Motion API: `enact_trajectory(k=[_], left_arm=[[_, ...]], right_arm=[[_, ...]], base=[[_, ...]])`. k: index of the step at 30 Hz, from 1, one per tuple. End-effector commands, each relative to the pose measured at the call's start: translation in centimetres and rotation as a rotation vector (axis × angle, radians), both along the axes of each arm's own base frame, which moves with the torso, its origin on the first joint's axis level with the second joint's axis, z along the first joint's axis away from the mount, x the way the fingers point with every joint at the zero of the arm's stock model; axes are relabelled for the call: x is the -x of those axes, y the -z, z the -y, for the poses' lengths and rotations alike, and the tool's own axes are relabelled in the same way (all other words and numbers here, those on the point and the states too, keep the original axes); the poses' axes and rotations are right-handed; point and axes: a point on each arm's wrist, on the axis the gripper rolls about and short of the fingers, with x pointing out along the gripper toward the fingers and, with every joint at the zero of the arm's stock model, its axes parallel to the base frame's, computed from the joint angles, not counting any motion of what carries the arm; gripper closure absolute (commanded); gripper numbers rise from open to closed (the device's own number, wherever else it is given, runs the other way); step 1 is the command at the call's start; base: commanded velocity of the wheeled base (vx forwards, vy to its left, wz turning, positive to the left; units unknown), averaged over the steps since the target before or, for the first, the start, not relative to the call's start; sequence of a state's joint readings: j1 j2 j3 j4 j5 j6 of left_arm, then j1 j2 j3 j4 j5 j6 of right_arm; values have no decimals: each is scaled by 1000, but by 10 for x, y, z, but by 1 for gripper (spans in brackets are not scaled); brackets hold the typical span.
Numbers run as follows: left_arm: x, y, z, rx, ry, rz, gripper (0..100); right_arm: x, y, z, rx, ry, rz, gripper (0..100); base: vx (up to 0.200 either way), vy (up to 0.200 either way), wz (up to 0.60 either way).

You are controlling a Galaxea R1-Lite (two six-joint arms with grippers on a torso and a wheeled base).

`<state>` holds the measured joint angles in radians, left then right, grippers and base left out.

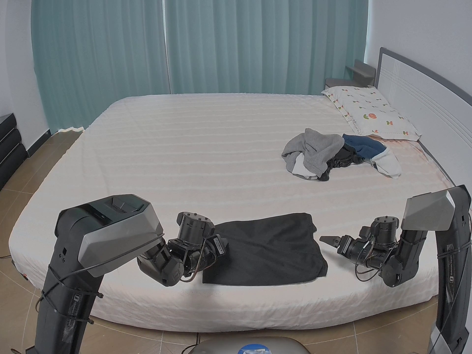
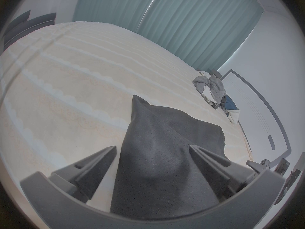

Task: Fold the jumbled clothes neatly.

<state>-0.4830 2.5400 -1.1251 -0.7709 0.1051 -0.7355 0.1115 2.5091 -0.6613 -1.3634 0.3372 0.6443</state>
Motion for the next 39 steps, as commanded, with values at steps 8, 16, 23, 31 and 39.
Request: enact_trajectory(k=[8,16,23,31,39], left_arm=[[0,1,-1,0,-14,-2,100],[4,3,-5,-31,-96,-2,100],[4,2,-4,-14,-108,-7,100],[1,-6,-7,25,-138,1,100],[2,-6,-8,26,-139,-6,100]], right_arm=[[0,0,-1,-6,1,-4,0],[1,0,-1,-22,10,-13,0],[1,0,-1,-22,10,-13,0],[1,0,-1,-22,10,-13,0],[1,0,-1,-23,11,-14,0]], base=[[0,0,0],[0,0,0],[0,0,0],[0,0,0],[0,50,0]])
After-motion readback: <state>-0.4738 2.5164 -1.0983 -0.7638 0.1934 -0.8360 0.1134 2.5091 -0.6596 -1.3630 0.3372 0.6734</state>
